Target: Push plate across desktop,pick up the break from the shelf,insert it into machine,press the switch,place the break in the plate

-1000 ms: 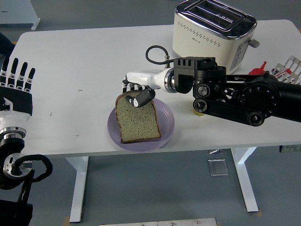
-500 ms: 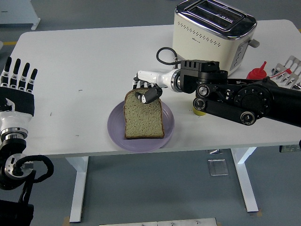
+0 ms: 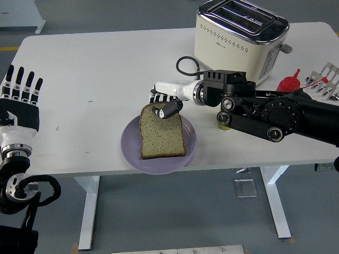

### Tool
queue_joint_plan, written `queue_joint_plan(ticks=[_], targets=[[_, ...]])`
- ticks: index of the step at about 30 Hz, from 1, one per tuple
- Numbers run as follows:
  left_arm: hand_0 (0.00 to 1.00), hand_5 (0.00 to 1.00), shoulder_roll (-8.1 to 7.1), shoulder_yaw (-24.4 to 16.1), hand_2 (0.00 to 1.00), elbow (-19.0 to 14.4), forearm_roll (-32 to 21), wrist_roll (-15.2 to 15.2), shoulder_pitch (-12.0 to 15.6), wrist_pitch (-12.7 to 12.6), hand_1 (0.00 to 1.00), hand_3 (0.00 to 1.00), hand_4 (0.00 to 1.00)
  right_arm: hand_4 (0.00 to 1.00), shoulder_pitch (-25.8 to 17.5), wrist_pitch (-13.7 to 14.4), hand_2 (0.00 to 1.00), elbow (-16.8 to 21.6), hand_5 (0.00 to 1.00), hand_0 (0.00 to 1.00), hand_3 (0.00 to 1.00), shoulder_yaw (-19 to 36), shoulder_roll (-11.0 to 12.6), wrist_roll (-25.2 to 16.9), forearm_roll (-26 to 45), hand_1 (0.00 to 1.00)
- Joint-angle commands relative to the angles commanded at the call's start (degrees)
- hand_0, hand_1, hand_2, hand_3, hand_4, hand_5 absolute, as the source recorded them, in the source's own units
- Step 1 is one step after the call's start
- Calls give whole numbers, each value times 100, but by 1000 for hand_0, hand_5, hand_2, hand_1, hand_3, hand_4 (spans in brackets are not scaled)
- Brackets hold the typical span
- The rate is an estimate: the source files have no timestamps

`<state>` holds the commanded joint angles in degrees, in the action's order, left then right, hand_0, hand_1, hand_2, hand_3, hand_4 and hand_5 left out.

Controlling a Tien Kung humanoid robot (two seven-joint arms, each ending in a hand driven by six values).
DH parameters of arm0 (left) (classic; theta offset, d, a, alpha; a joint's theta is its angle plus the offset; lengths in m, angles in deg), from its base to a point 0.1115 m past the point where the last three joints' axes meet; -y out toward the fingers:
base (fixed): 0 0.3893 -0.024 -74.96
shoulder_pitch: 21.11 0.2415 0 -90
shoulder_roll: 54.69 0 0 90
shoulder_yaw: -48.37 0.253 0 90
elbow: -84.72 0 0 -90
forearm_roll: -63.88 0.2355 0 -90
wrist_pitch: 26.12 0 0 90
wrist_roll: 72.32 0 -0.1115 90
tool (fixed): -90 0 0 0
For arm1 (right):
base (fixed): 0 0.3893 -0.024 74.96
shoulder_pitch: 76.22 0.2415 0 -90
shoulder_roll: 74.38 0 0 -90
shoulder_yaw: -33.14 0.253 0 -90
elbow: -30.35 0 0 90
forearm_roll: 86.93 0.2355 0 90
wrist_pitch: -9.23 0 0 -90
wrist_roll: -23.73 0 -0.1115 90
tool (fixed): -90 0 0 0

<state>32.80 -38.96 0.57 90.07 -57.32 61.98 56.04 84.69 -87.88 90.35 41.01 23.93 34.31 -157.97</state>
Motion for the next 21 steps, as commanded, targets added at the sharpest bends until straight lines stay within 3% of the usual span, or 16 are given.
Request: queue_joint_plan(ticks=[1,2,7,8,9,15,21], targets=[[839,998,0,-1,868,0,0,2,-3,-1,843,817,554,667,4,6,714,-8,310,643,833,16,2,-17,2,694],[844,998,0,-2,870,-1,1,3,-5,-2,846,820,555,712,8,11,765,-15,384,673,878,34,4,-32,5,717],[844,998,2,-12,870,-1,0,7,-15,-3,846,820,555,712,14,48,765,-52,384,673,878,141,7,-82,-5,717],[845,998,2,-14,872,-1,0,7,-17,-3,847,820,557,731,13,41,838,-57,412,677,890,174,8,-88,-11,722],[845,998,2,-16,872,0,-1,8,-17,-3,847,820,557,731,14,30,838,-61,412,677,890,192,11,-95,-12,722],[846,998,3,-26,873,0,-4,13,-22,-7,848,819,558,742,16,-173,848,-62,448,697,899,200,37,-87,-41,736],[844,998,7,-23,873,4,-1,10,-28,-6,846,819,559,740,15,197,837,-40,455,701,900,500,59,-178,-122,738]])
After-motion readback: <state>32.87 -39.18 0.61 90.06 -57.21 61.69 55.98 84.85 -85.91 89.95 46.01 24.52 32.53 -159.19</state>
